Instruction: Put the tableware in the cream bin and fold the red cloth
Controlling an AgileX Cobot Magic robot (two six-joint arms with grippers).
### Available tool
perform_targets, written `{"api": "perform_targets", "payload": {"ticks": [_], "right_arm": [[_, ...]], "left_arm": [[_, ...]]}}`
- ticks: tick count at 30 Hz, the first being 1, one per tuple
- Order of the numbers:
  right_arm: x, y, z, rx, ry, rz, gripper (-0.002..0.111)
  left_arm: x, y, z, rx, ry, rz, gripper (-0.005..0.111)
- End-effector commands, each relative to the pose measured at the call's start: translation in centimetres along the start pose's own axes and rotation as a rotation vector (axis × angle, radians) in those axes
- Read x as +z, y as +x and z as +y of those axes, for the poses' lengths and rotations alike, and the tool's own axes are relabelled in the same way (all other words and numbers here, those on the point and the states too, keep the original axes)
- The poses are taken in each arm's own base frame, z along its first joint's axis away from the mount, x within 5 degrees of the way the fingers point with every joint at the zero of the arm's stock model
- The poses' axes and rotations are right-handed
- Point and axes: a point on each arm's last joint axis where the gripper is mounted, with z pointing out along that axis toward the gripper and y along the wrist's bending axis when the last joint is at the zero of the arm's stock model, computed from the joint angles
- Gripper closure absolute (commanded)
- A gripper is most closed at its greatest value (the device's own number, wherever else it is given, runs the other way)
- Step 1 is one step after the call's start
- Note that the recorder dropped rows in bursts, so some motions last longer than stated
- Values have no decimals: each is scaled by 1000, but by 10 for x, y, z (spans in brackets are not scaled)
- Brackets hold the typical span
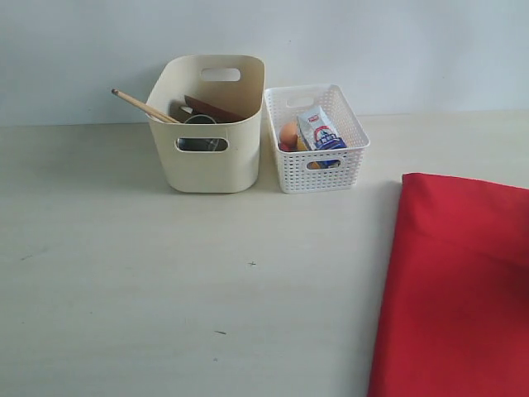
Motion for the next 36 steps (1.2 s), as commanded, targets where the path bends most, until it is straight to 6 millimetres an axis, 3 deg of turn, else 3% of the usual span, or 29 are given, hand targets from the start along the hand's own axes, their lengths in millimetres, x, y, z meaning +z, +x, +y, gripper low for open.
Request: {"api": "perform_targets", "payload": {"ticks": [1, 12, 22, 30, 36], "right_arm": [[5, -14, -14, 56, -16, -97, 108], [13, -66, -4, 15, -206, -121, 108], [7, -122, 0, -6, -315, -178, 108], [3, -166, 19, 18, -617, -293, 108], [11, -186, 22, 66, -726, -361, 108]], "left_arm": [[0, 0, 0, -6, -3, -7, 107], [0, 0, 0, -6, -3, -7, 107], [0, 0, 0, -6, -3, -7, 107], [0, 0, 0, -6, -3, -7, 107], [0, 0, 0, -6, -3, -7, 107]]}}
